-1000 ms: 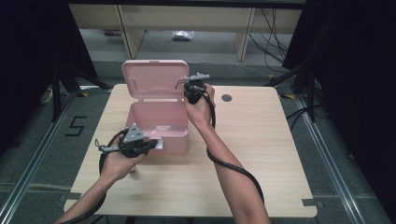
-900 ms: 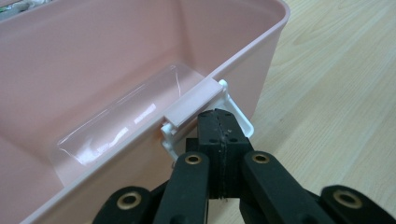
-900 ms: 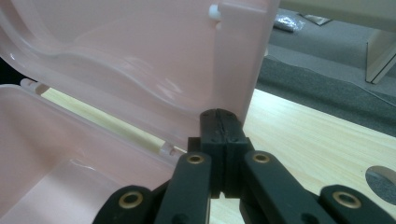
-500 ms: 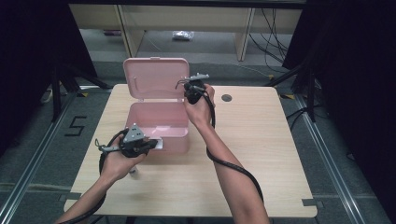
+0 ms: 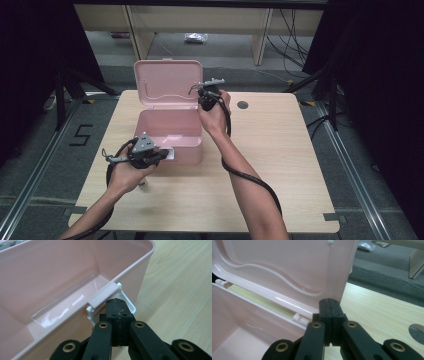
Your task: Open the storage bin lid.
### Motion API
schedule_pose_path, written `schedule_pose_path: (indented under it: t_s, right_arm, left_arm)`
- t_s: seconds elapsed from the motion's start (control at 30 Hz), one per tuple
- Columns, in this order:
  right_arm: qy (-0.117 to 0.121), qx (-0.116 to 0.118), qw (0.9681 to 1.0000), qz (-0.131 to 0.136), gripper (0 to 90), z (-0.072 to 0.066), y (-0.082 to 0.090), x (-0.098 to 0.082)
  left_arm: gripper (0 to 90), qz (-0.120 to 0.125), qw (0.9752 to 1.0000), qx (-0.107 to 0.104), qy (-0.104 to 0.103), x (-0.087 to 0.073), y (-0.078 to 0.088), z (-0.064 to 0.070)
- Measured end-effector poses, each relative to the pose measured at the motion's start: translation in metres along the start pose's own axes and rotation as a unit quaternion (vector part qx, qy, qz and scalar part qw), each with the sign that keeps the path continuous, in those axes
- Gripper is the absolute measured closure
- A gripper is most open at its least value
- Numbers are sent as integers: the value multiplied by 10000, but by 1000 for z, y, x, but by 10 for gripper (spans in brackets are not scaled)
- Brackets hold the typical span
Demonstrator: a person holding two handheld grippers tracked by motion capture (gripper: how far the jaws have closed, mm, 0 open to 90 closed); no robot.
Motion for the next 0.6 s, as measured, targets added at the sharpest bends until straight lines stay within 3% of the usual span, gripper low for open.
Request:
schedule_pose_path:
  t_s: [0.23, 0.27, 0.3, 0.43, 0.47, 0.53, 0.6]
  right_arm:
    - [22, -64, 10000, -52, 900, 3, 1, 0]
    - [-68, -30, 10000, -59, 900, 2, 2, 0]
    - [6, -51, 10000, -24, 900, 4, 2, 1]
    - [-61, 24, 10000, 13, 900, 4, 4, 1]
    - [-99, 9, 9999, 30, 900, 4, 6, 1]
    - [-40, 6, 10000, 73, 900, 5, 7, 1]
    - [-63, 16, 10000, 41, 900, 5, 10, 0]
  left_arm:
    - [897, -12, 10000, -20, -6, 0, 0, 0]
    - [897, -15, 10000, -17, -17, 0, 0, 0]
    - [897, -16, 10000, -1, -26, 0, 0, 0]
    - [897, -23, 10000, 7, -24, 0, 0, 0]
    - [897, 48, 10000, -9, 55, 0, -1, 2]
    - [897, -15, 10000, 3, -13, 0, 0, 0]
    - [897, 48, 10000, -6, 53, 0, -1, 2]
Point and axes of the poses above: each handheld gripper's, and its own axes: y roughly backward along the jaws, x roughly out of its top, z roughly to its right, the point moved 3 cm from there along -y, roughly forward along the jaws, and after that the axes turned 10 degrees about -z, right-handed, at the moved point
